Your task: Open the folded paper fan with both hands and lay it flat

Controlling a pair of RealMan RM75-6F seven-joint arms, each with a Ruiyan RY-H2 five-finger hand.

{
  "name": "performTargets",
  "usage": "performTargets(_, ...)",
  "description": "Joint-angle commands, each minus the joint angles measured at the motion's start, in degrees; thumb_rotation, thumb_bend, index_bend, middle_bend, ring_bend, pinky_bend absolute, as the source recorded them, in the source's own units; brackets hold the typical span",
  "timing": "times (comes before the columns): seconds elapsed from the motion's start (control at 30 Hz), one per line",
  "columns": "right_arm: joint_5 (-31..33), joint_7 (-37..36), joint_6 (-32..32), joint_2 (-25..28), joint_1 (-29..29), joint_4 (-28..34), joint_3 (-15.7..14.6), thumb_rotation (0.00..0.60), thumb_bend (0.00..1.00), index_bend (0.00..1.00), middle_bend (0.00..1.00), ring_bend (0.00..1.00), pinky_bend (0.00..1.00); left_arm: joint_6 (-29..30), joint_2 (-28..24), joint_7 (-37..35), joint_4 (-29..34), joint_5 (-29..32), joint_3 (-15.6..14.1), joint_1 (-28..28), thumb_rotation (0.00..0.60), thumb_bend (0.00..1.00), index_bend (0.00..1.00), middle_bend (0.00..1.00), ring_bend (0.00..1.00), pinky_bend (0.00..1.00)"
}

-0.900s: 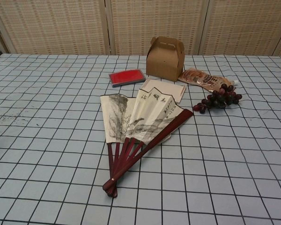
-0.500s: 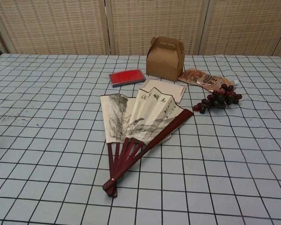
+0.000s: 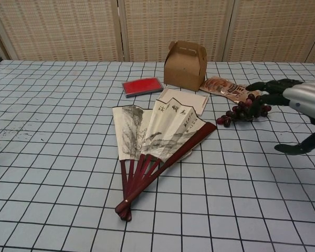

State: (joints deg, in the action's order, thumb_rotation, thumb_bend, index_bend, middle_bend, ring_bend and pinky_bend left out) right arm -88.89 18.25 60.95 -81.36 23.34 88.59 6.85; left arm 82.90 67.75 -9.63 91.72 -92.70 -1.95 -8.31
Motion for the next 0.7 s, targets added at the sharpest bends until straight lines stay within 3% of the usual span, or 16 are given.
performTargets(0.03, 2.6, 2.5, -3.2, -7.2, 3.8, -6.6, 2.1, 0.600, 0.18, 0.30, 0.00, 0.00, 0.00, -0.3, 0.0, -0.2, -0.1, 0.1, -0.1, -0.1, 0.600, 0.42, 0.00, 0.00, 0.00, 0.11)
performTargets(0.33, 3.7, 0.3, -3.5, -19.6, 8.9, -19.7, 3.1, 0.600, 0.18, 0.38, 0.00, 0.00, 0.00, -1.0, -0.1, -1.1, -0.5, 0.6, 0.0, -0.3, 0.600, 0.42, 0.00, 0.00, 0.00, 0.11)
performTargets(0.7, 5.6, -4.9, -4.5, -26.2, 12.4, -27.7, 3.7, 0.600, 0.18, 0.38, 0.00, 0.00, 0.00, -1.4, 0.1, -1.4, -1.1, 1.4, 0.2, -0.4, 0.600, 0.42, 0.00, 0.00, 0.00, 0.11)
